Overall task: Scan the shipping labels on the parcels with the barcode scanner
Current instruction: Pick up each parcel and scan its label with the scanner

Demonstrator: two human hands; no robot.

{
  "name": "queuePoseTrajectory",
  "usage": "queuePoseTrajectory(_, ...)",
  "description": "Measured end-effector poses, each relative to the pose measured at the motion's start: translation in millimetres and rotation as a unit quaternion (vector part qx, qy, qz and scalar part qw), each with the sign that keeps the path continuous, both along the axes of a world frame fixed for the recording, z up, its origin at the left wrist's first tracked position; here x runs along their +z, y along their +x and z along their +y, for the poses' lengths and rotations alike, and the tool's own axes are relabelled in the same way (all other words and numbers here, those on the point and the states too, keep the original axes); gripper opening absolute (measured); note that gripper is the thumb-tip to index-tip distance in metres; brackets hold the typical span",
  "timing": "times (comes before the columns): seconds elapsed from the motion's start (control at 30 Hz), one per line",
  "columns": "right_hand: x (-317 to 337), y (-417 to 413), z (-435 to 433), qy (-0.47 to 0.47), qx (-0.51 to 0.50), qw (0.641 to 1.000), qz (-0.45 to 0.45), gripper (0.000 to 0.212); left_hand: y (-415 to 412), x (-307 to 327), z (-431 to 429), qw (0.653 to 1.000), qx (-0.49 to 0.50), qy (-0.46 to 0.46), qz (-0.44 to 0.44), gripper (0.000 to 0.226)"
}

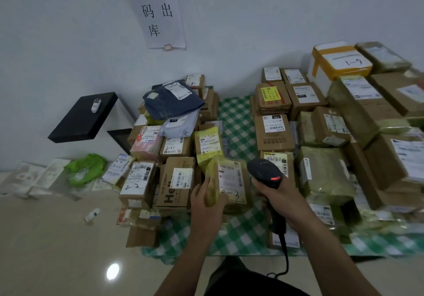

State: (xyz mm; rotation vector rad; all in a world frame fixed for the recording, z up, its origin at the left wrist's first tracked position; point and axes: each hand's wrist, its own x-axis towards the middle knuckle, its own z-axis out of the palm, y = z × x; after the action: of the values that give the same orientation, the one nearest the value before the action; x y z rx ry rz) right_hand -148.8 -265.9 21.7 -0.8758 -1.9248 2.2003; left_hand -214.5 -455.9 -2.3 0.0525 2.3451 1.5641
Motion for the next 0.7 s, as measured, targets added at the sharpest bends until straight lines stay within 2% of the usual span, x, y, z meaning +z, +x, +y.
queuePoseTrajectory(0.1, 1, 5, -3, 0.01, 0.003, 1.0, 0.005, 0.04, 13, 5, -2, 0.992, 0.009, 0.121, -0.041, 0.057)
queuePoseTrajectory(0.2, 6, 10, -5, 0.023, 0.014, 1.0, 0.009, 0.041, 21, 6, -1, 0.985, -0.005, 0.162, -0.058, 0.061)
queuePoseTrajectory(0.27, 10, 14, -4, 0.031, 0.019, 0.999, 0.014, 0.043, 19, 7, -1, 0.984, -0.027, 0.162, -0.071, 0.072)
queuePoseTrajectory(0.33, 12, 18, -1, 0.031, 0.016, 0.999, 0.015, 0.046, 14, 8, -1, 0.986, -0.066, 0.135, -0.074, 0.09)
queuePoseTrajectory(0.4, 15, 23, 1, 0.034, 0.026, 0.999, 0.015, 0.046, 10, 9, -1, 0.988, -0.094, 0.104, -0.07, 0.098)
queuePoseTrajectory(0.57, 27, 32, 1, 0.041, 0.043, 0.998, 0.032, 0.041, 1, 13, 0, 0.99, -0.106, 0.084, -0.024, 0.081)
queuePoseTrajectory(0.7, 32, 35, -1, 0.031, 0.016, 0.999, 0.034, 0.04, -19, 22, 7, 0.991, -0.115, 0.038, 0.06, 0.09)
